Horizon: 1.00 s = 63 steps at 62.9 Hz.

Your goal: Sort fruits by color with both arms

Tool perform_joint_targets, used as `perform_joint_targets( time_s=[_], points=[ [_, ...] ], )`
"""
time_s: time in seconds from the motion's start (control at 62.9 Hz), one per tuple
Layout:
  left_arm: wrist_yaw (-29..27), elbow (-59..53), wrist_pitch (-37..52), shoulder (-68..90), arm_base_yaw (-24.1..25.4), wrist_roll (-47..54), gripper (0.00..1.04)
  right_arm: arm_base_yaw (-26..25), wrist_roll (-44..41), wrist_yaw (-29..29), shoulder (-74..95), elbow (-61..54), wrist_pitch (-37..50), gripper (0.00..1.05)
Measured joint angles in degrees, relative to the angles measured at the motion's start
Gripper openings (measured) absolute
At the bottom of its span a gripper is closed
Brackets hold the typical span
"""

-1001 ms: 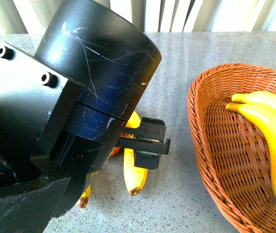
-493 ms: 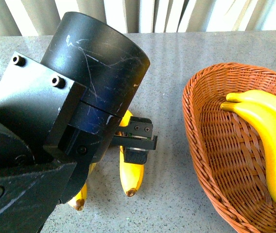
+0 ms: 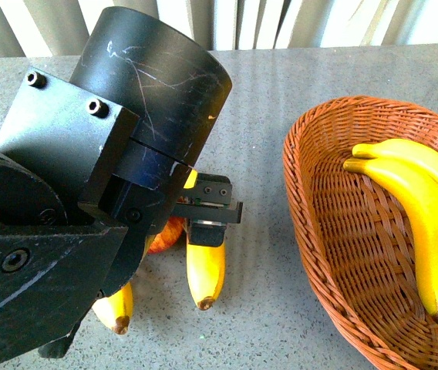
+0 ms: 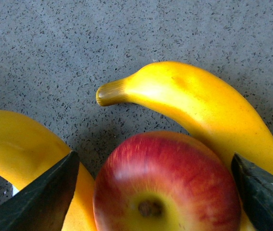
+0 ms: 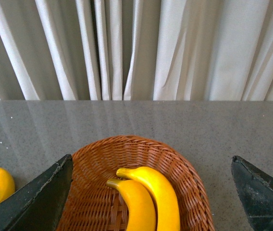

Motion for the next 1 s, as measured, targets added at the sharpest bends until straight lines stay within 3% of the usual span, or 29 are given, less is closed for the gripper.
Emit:
perform_joint_targets(
  time_s=[0.064, 0.143, 0.652, 0.826, 1.001],
  points=[
    [-0.04, 0.02, -0.33, 0.11, 0.0, -0.02, 0.78, 0.0, 0.0, 0.0, 0.0, 0.0, 0.0, 0.96],
    [-0.2, 0.11, -0.46, 0.11, -0.02, -0.04, 0.71, 0.0, 0.0, 0.0, 0.0, 0.0, 0.0, 0.96],
    [3.69, -1.25, -1.31, -7.23, 1.77, -6.45, 0.7, 0.0, 0.0, -0.02, 0.0, 0.0, 0.0, 0.96],
    [4.42, -3.91, -1.36, -14.1, 5.97, -9.94, 0.7, 0.0, 0.0, -0.02, 0.0, 0.0, 0.0, 0.96],
    [3.04, -6.1, -1.66, -24.57, 16.13, -11.58, 0.7, 0.0, 0.0, 0.0, 0.0, 0.0, 0.0, 0.96]
  ],
)
